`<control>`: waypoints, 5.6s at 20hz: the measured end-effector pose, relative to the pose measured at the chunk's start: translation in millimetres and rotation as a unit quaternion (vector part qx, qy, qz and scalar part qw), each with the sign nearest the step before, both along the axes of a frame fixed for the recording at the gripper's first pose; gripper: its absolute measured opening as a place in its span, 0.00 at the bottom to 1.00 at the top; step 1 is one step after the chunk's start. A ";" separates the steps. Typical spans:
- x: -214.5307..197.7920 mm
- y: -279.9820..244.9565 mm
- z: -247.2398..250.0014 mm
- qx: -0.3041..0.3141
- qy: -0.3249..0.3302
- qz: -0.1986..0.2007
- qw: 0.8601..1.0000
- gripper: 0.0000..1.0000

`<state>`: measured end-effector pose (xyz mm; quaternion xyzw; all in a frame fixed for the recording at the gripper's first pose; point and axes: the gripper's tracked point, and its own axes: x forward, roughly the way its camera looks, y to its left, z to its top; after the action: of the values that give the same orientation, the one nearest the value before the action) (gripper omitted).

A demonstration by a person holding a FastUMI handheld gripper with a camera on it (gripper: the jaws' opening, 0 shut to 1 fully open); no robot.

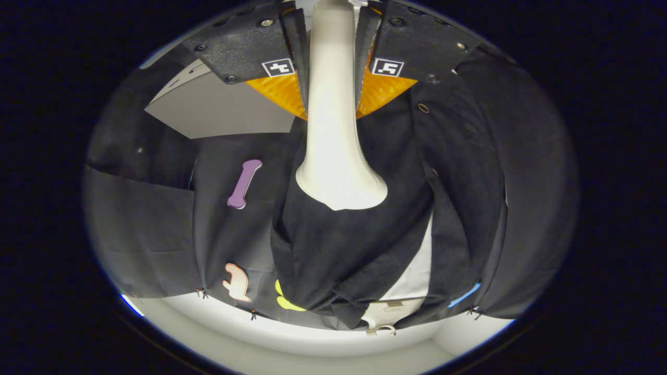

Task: Iron the clothes twice with a garment steamer, once on the left side and once on the right side.

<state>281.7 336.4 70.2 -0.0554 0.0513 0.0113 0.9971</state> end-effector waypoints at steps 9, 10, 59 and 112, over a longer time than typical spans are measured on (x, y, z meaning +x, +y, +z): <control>1.1 -3.5 -48.7 -0.004 0.027 -0.008 1.000 0.41; 0.7 -1.3 -55.5 -0.004 0.032 -0.007 0.999 0.40; -29.8 -1.9 -154.8 0.014 0.112 0.011 0.994 0.40; -19.0 240.4 49.8 -0.003 -0.003 0.056 0.998 0.40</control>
<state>262.7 576.8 120.0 -0.0608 0.0448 0.0670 0.9949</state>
